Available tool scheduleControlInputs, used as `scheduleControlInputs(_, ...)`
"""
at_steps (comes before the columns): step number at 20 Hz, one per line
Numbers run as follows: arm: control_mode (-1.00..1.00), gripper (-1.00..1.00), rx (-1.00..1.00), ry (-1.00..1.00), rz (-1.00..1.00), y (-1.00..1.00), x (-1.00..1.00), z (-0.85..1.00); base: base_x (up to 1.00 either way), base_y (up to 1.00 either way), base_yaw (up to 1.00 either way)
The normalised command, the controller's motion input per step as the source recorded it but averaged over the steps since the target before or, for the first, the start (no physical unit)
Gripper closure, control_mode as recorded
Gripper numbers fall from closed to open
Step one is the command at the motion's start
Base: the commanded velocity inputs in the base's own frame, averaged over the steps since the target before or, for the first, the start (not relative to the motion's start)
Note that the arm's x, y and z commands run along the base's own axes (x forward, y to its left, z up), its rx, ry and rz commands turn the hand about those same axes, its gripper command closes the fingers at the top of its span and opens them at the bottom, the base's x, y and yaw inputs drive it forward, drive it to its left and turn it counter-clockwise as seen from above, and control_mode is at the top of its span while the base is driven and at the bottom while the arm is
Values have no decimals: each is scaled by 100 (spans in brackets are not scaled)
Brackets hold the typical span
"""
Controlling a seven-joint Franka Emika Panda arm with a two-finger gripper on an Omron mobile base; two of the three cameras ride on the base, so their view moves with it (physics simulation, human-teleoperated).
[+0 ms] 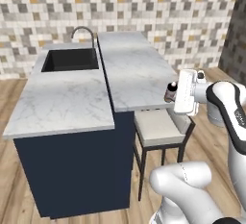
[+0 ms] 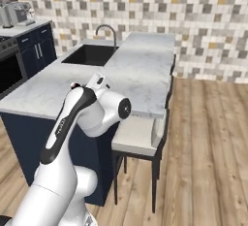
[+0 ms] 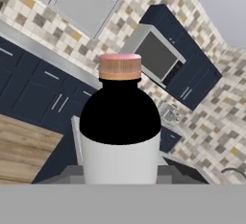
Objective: Pick the bottled drink from the counter and place it in the open cabinet.
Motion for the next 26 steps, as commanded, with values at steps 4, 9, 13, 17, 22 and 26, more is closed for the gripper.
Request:
scheduleControlInputs(4,100,100,0,0,0,0,0,0,-33,0,20)
scheduleControlInputs(9,100,100,0,0,0,0,0,0,-22,0,28)
scheduleControlInputs(13,100,100,0,0,0,0,0,0,-14,0,33)
scheduleControlInputs(17,100,100,0,0,0,0,0,0,-11,0,36)
scheduleControlInputs(22,100,100,0,0,0,0,0,0,-11,0,39)
scheduleControlInputs(26,100,100,0,0,0,0,0,0,-10,0,41)
